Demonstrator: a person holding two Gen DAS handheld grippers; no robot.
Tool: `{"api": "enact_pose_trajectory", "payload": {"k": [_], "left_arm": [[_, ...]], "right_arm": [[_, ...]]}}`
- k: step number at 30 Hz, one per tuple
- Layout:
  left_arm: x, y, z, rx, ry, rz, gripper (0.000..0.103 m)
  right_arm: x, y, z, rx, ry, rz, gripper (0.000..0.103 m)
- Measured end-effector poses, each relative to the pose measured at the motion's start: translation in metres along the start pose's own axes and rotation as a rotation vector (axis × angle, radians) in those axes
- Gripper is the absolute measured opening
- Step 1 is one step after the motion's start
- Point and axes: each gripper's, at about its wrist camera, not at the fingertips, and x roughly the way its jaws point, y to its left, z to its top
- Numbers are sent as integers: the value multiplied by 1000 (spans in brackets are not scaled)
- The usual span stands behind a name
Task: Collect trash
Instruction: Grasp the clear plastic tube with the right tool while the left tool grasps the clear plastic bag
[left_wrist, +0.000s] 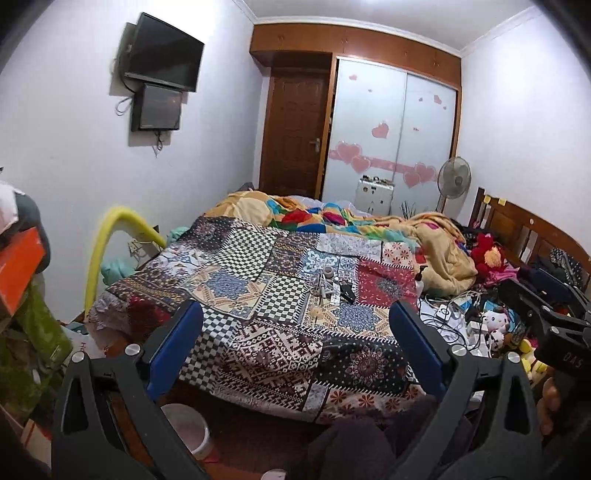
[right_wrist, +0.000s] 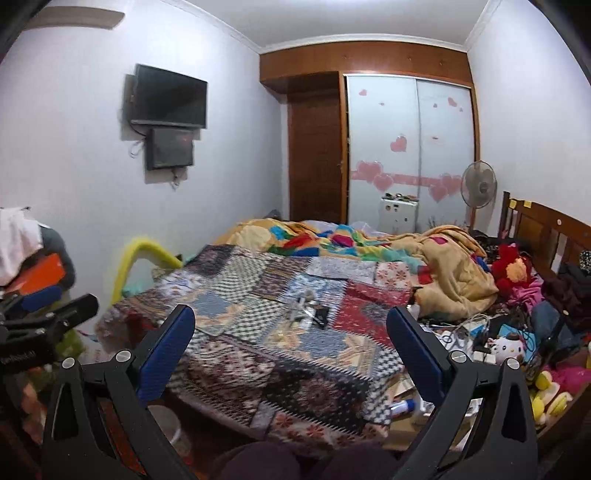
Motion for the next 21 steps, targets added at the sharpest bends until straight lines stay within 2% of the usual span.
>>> {"api": "enact_pose_trajectory", "payload": {"k": [7, 9, 11, 18, 21], "left_arm": [[90, -16, 7, -11, 110, -49, 98], [121, -18, 7, -28, 146, -45, 97], [147, -21, 4, -27, 176, -33, 89], [241, -27, -8, -20, 290, 2, 83], [280, -30, -14, -27, 333, 15, 83]], "right_arm": [[65, -39, -1, 24, 96, -15, 103], [81, -47, 0, 22, 119, -14, 103], [98, -54, -1, 9, 140, -20, 103], [179, -78, -6, 0, 238, 35, 103], [219, -83, -11, 1, 280, 72, 96]]}}
